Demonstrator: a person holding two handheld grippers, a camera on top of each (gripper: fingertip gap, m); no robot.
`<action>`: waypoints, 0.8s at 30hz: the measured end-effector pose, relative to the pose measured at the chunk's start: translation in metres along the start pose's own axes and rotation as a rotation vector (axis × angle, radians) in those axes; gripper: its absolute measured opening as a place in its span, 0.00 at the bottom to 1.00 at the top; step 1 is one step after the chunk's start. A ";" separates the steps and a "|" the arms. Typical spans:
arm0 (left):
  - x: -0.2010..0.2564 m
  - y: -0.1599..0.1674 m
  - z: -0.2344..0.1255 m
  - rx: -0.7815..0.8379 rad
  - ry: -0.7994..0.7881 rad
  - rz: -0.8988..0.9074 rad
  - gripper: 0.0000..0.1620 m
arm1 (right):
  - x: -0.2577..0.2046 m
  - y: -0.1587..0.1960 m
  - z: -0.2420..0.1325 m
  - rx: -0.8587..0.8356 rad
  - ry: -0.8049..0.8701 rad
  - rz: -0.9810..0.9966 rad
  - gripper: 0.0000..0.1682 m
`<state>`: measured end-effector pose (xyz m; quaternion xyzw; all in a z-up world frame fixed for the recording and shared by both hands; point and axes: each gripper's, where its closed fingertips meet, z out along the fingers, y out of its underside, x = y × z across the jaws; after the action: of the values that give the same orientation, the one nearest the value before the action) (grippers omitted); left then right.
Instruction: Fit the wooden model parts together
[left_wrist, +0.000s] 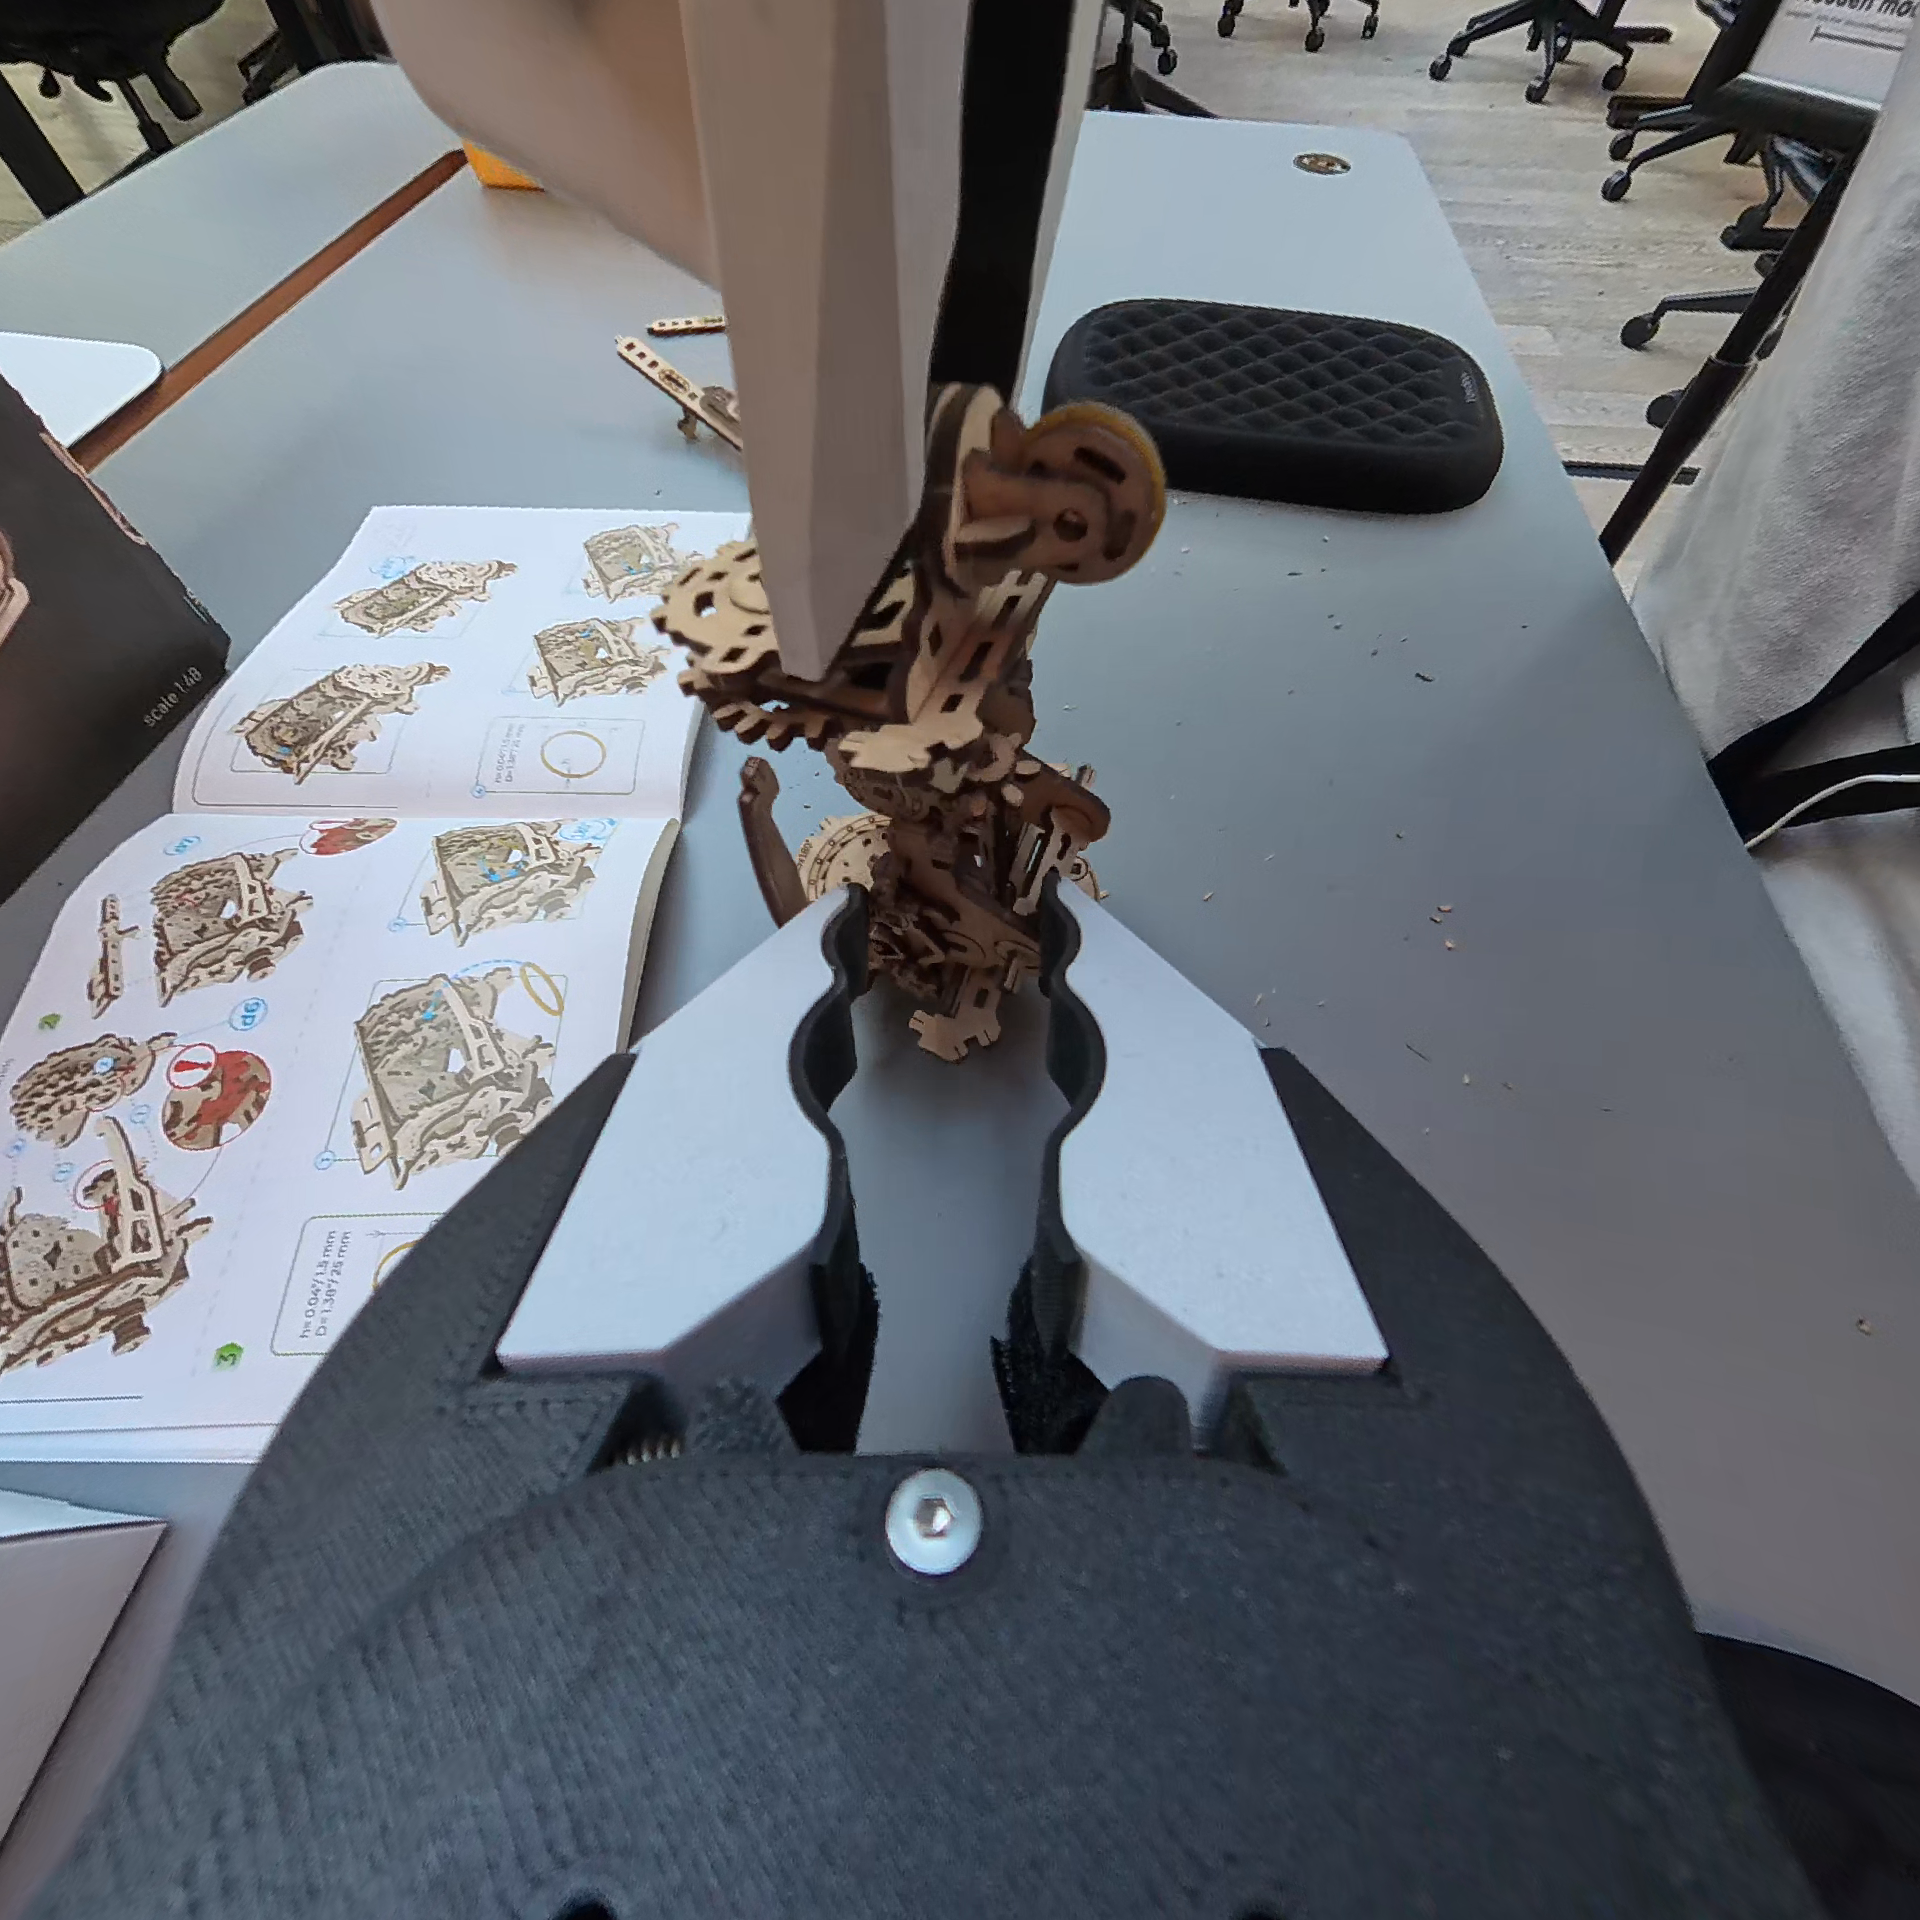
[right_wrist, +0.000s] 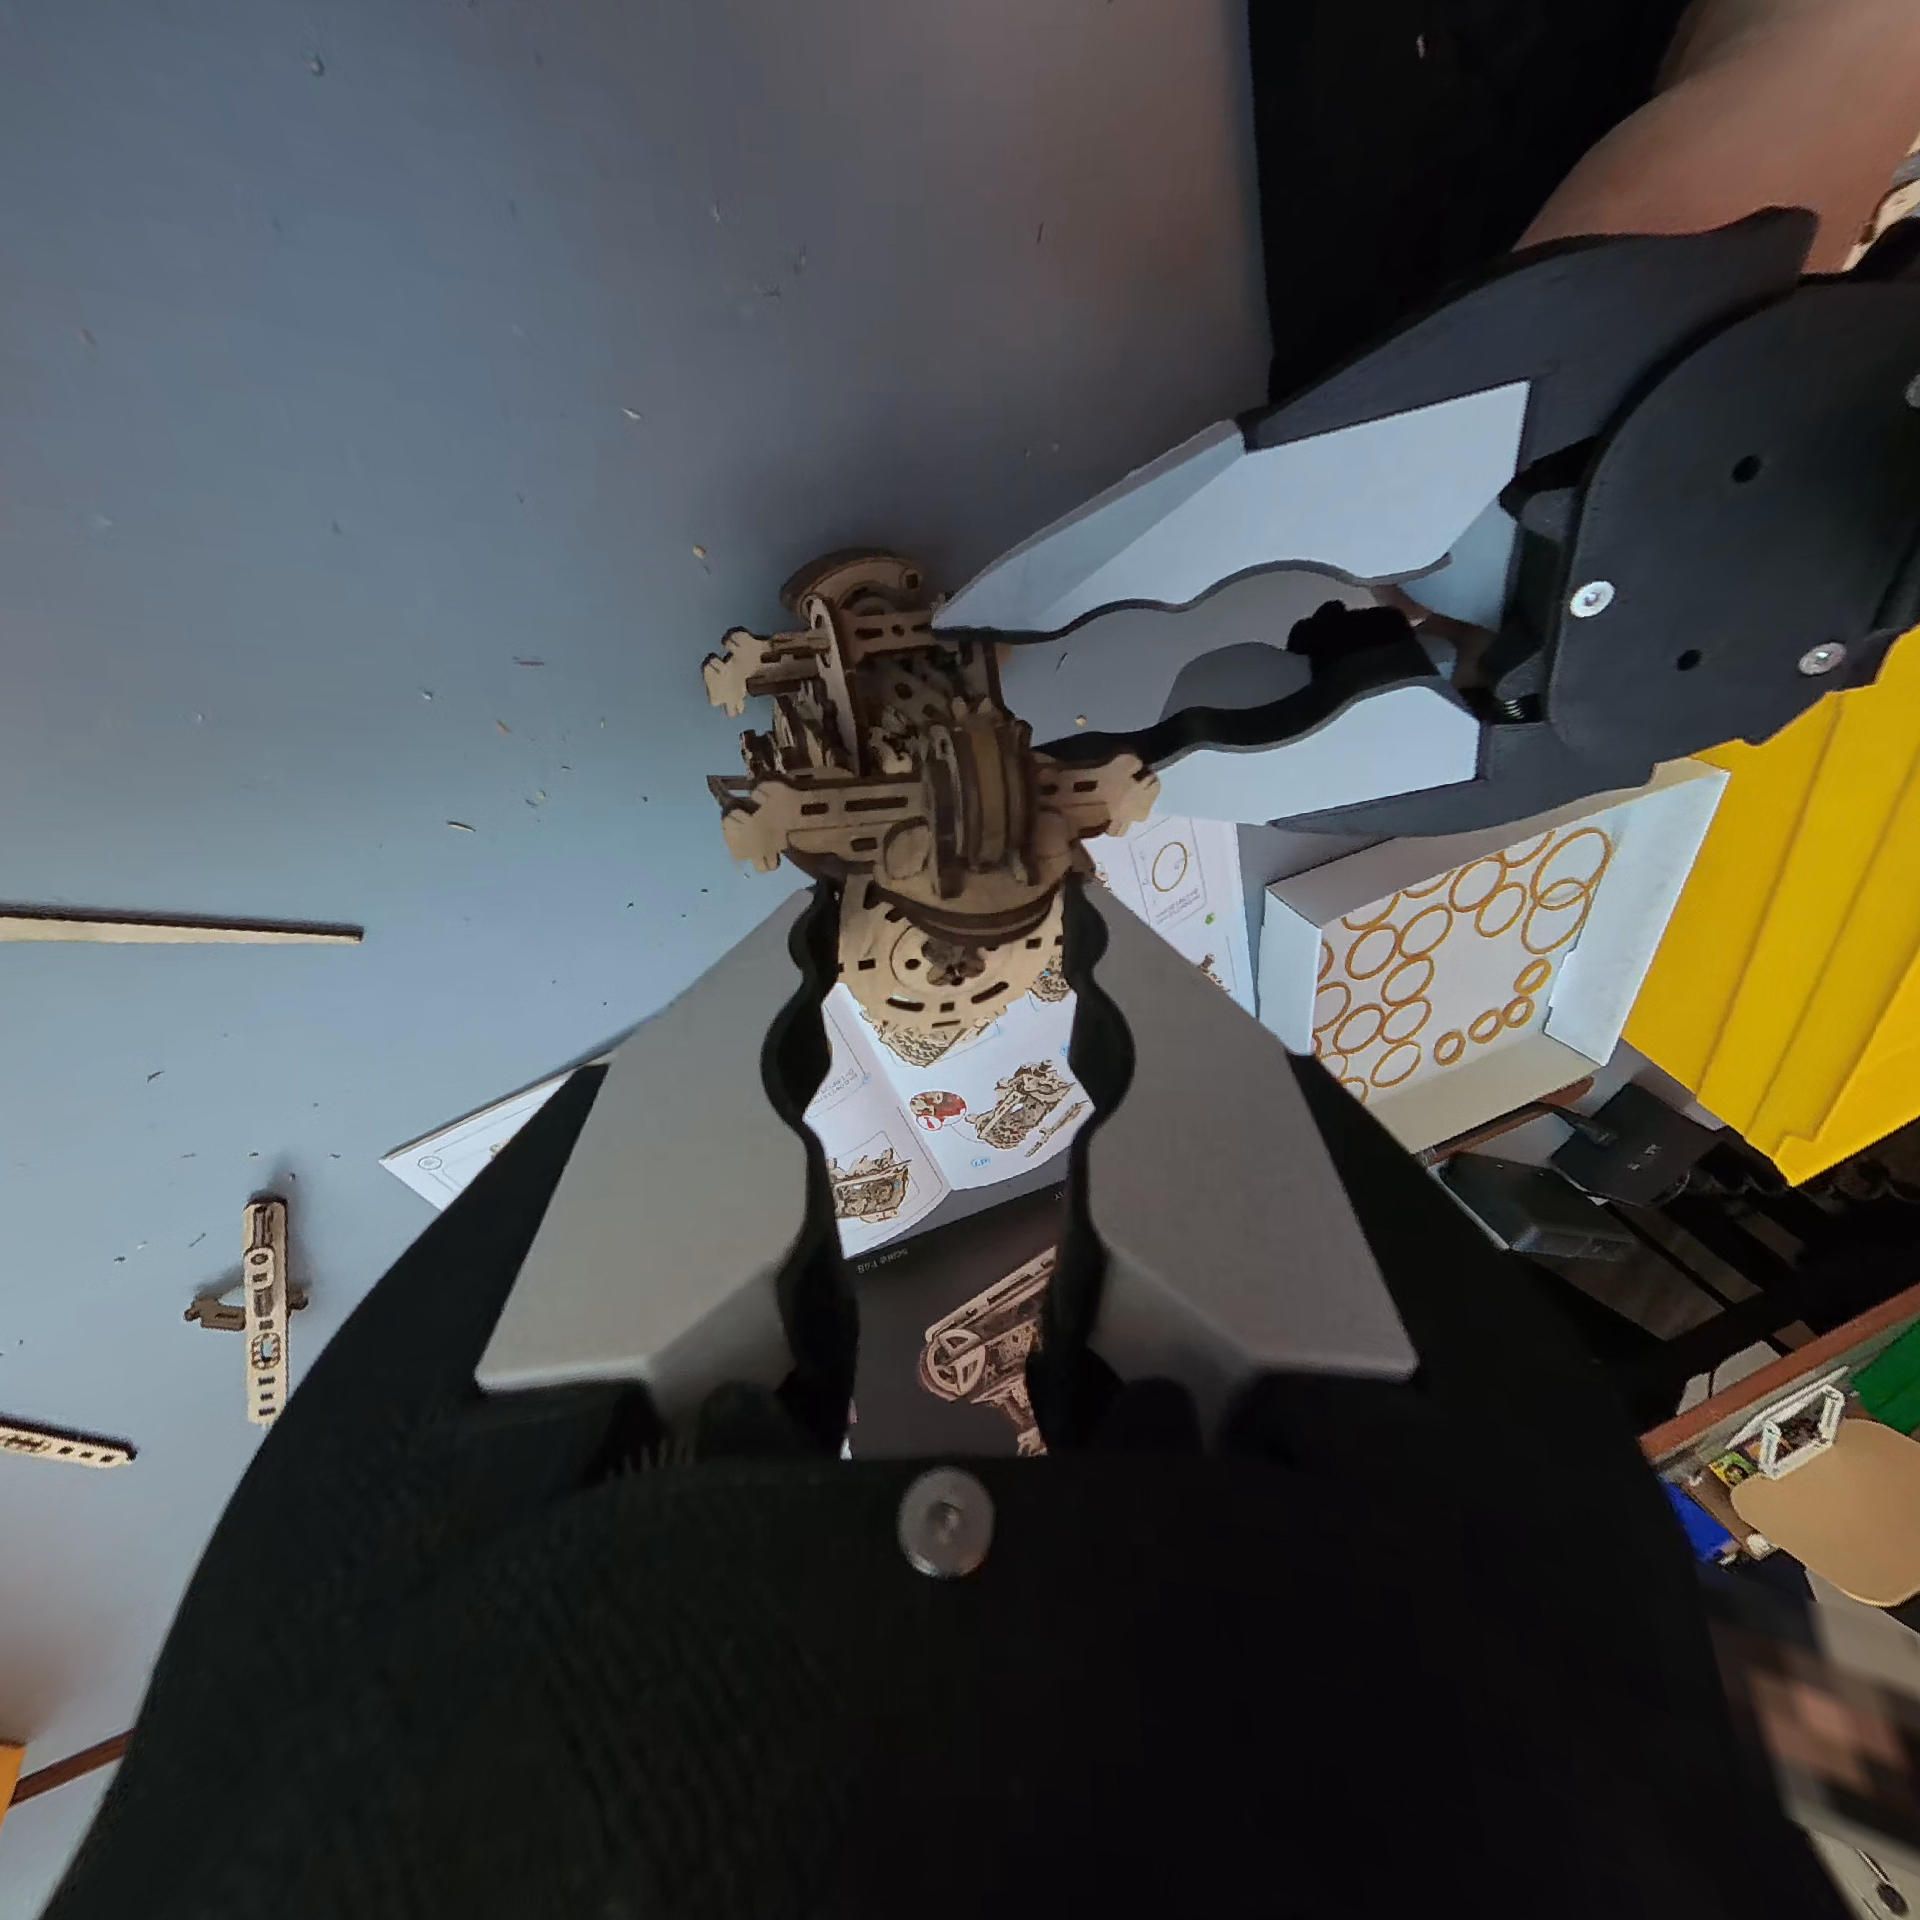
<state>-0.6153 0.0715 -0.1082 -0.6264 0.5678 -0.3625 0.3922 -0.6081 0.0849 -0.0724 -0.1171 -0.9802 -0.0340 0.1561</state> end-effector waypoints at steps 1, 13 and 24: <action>0.000 0.000 0.000 -0.001 0.002 -0.001 0.19 | -0.001 -0.001 0.000 -0.002 0.002 -0.001 0.26; 0.000 -0.001 -0.001 0.009 0.006 -0.009 0.14 | -0.003 -0.001 -0.003 0.097 0.083 0.092 0.26; -0.007 -0.006 -0.004 0.039 -0.041 -0.019 0.16 | -0.008 0.002 0.000 0.174 0.124 0.169 0.26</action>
<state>-0.6165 0.0781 -0.1012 -0.6313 0.5466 -0.3641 0.4125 -0.6002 0.0855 -0.0743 -0.1828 -0.9546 0.0573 0.2282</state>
